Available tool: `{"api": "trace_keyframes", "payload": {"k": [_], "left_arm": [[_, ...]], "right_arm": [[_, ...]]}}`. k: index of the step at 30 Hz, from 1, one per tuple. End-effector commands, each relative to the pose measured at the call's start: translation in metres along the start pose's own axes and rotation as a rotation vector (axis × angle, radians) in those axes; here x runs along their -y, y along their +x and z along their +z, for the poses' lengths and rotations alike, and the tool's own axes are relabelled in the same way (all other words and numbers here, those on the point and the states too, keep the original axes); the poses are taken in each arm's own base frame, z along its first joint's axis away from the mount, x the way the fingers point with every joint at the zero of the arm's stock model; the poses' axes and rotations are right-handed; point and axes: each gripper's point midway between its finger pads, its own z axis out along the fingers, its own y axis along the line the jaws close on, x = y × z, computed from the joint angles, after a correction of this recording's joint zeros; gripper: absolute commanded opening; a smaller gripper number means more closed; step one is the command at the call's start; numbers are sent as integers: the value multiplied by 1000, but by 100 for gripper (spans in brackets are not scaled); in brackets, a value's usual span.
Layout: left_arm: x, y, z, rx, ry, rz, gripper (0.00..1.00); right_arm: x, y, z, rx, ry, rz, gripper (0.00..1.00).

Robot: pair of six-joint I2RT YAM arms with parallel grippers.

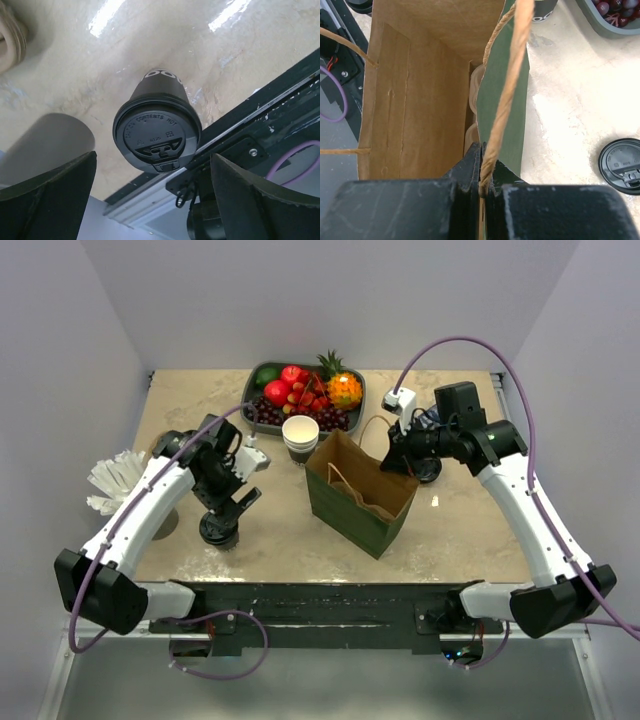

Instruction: Pack the takeout coffee

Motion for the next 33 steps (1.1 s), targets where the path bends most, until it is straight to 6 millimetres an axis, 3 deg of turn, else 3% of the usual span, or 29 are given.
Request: {"api": "trace_keyframes", "payload": {"k": [1,5,9,15,23,33], "left_arm": [[-18,4,-1,-15,-4,-212,100],[-27,6,2,-32,0,-252,100],[-15,14,14,-56,70,-242,100],[-12,13,16,-50,99,-236,100],[-7,29,28,-122,108,-250,100],[-4,29,34,-136,141,-243,100]], "right_arm": [[-4,-13,-12,50,14,-11,0],[-2,-12,-12,50,22,-13,0],[0,-15,-12,59,31,-14,0],[1,-16,-11,62,35,-16,0],[5,-19,-6,54,30,-21,0],[7,-24,-5,59,27,-33,0]]}}
